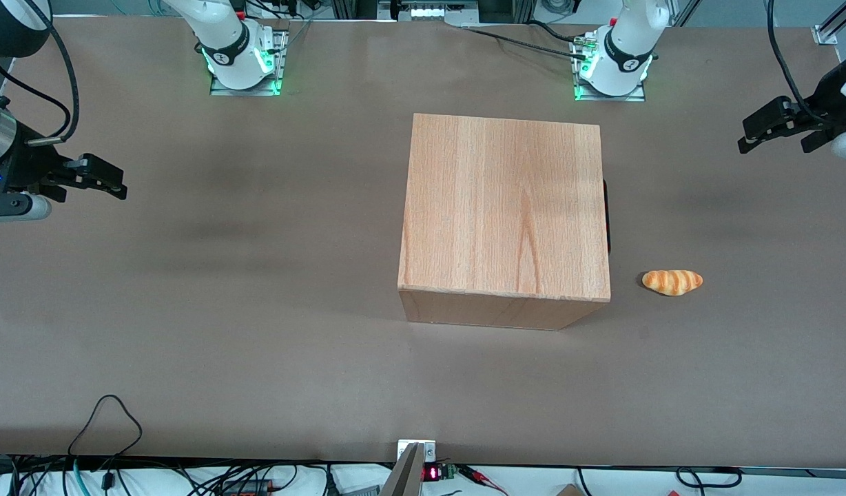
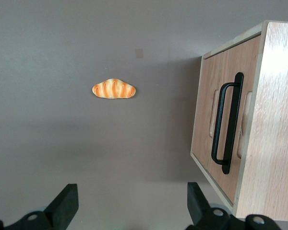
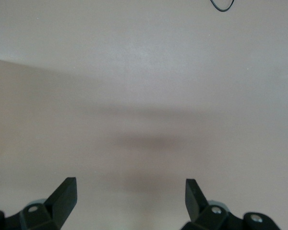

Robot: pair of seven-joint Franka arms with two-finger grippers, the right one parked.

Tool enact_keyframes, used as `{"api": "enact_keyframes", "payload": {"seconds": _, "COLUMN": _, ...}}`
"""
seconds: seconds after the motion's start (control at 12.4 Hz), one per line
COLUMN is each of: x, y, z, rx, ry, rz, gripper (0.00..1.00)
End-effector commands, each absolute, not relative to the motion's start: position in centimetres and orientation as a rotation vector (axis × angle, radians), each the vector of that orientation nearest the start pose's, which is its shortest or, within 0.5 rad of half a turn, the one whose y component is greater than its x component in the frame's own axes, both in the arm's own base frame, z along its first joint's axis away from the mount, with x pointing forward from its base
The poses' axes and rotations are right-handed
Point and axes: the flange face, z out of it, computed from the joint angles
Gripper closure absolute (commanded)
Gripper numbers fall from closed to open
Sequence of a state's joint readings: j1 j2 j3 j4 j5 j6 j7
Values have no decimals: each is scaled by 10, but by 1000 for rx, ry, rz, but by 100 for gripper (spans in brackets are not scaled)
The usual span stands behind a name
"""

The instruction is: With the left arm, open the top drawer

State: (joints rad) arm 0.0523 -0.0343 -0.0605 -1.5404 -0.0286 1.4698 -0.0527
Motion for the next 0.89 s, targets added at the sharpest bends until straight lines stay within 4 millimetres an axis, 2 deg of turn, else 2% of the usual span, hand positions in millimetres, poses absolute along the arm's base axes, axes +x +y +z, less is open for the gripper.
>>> {"api": "enact_keyframes", "payload": {"seconds": 0.0, "x": 528, "y": -6, "z": 651, "rx": -3151, "ry": -78, "rz": 59, "gripper": 0}}
{"api": "enact_keyframes", "payload": {"seconds": 0.32, "x": 528, "y": -7, "z": 653, "rx": -3154, "ry": -73, "rz": 52, "gripper": 0}}
{"api": "enact_keyframes", "payload": {"seconds": 0.57, "x": 533, "y": -18, "z": 645, "rx": -3156, "ry": -32, "rz": 76, "gripper": 0}}
{"api": "enact_keyframes", "payload": {"seconds": 0.73, "x": 540, "y": -23, "z": 633, "rx": -3157, "ry": -12, "rz": 115, "gripper": 0}}
{"api": "enact_keyframes", "payload": {"seconds": 0.81, "x": 548, "y": -32, "z": 618, "rx": -3155, "ry": 14, "rz": 159, "gripper": 0}}
